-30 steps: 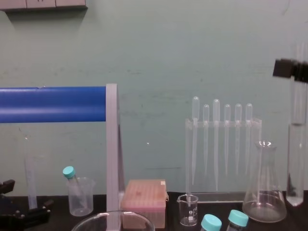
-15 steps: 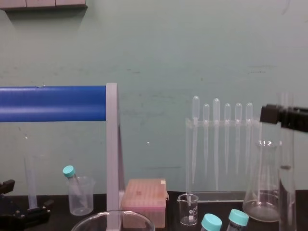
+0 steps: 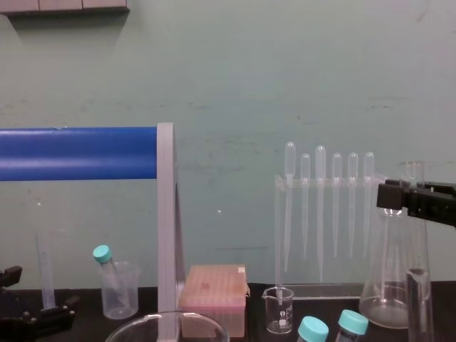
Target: Hold the test tube with one hand and immerse one end into the beaker, then return it to the test tube rack.
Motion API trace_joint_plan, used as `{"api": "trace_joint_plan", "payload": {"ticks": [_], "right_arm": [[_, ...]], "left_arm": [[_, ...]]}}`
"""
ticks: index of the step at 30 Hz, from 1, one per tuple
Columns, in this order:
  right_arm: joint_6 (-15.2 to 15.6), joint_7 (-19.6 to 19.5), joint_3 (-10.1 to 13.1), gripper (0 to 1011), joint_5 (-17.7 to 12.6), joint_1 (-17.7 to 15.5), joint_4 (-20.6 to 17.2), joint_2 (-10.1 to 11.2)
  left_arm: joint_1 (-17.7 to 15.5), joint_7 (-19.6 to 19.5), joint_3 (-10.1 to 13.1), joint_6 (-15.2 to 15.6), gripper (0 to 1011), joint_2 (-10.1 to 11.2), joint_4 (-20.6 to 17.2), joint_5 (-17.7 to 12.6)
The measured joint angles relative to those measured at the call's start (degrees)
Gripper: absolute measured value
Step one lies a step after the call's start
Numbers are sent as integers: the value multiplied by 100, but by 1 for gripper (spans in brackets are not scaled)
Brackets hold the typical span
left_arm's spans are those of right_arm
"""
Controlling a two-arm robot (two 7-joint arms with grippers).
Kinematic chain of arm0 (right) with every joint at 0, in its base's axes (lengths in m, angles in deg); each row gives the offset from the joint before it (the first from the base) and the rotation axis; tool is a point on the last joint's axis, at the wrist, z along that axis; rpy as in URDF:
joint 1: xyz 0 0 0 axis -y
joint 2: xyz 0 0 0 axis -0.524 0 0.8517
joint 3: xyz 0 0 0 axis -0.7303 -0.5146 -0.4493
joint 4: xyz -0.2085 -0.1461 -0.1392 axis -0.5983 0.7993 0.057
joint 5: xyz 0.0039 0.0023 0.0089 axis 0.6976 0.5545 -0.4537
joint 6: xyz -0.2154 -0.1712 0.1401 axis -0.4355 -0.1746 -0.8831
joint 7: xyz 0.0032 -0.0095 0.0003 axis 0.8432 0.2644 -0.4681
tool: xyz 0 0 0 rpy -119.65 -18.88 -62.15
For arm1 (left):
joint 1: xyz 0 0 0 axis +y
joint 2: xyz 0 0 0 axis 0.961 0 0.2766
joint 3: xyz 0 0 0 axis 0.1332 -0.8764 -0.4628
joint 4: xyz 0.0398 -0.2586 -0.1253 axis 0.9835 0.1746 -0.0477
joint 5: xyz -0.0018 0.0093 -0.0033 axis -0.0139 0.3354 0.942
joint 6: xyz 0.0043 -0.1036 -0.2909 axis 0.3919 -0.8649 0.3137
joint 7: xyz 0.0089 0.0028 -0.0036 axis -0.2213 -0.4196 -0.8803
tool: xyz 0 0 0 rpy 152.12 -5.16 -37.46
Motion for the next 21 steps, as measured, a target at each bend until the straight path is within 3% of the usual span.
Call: {"api": "trace_joint_plan", "payload": {"ticks": [10,21], "right_arm": [[-165,208,-159,228,171,203,332,-149],[-133,342,-398,228,406,357,583,-213]], "left_arm": [[0,0,0,0,1000,0,0,0],[0,0,0,0,1000,0,0,0]]}}
